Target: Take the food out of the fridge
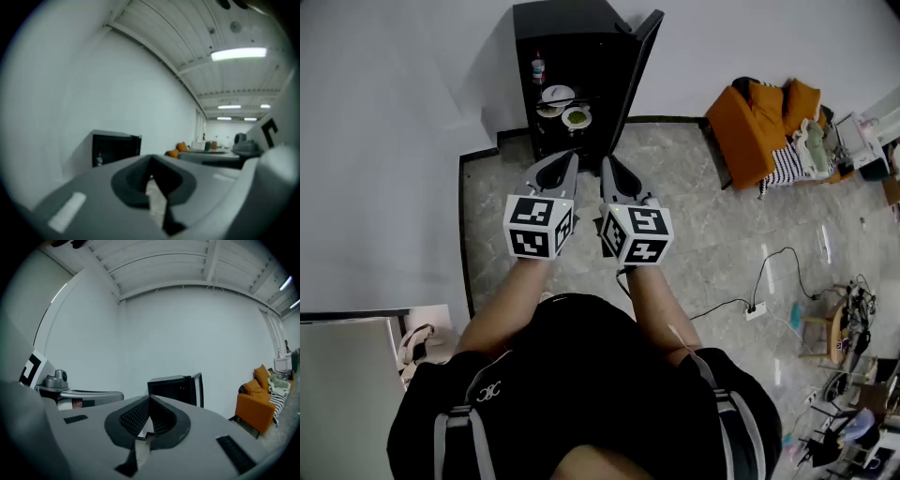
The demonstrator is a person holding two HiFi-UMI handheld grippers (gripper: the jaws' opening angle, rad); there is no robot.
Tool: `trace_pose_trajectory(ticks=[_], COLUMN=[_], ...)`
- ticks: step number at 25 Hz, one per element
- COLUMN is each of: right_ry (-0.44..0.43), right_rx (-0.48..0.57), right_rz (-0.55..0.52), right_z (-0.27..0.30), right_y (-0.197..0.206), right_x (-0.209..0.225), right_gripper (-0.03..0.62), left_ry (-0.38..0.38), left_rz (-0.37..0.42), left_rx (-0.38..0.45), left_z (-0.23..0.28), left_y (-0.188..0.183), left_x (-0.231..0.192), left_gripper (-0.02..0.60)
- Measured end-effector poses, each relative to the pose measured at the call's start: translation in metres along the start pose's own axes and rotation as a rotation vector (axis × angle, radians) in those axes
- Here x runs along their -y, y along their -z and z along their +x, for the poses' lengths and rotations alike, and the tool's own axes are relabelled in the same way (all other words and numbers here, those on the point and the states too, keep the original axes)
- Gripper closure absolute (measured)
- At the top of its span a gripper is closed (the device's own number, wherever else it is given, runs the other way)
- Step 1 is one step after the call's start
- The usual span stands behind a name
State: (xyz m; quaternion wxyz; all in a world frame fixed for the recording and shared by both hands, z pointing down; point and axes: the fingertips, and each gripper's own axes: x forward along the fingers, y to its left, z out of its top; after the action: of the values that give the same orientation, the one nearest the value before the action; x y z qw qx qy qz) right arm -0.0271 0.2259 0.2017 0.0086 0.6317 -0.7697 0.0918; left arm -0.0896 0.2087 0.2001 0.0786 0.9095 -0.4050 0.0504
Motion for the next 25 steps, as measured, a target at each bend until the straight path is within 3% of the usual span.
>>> trace_pose_trajectory(ticks=[14,25], right_ry=[-0.011,0.044], right_rx=[0.001,0.015], right_rz=[0.072,0.096], right_z=[0.023,0.06], right_y=[0.014,0.021], right_x=[-0.018,-0.043], right_gripper=[0.595,0.595], left_ry=[0.013,0.047], left_rz=[-0.062,-0.069], left_rx=[-0.021,-0.045], left_z=[-0.004,-0.002], left_y=[0.016,0.027], left_x=[-0.029,-0.082], left_gripper=[0.58,0.58])
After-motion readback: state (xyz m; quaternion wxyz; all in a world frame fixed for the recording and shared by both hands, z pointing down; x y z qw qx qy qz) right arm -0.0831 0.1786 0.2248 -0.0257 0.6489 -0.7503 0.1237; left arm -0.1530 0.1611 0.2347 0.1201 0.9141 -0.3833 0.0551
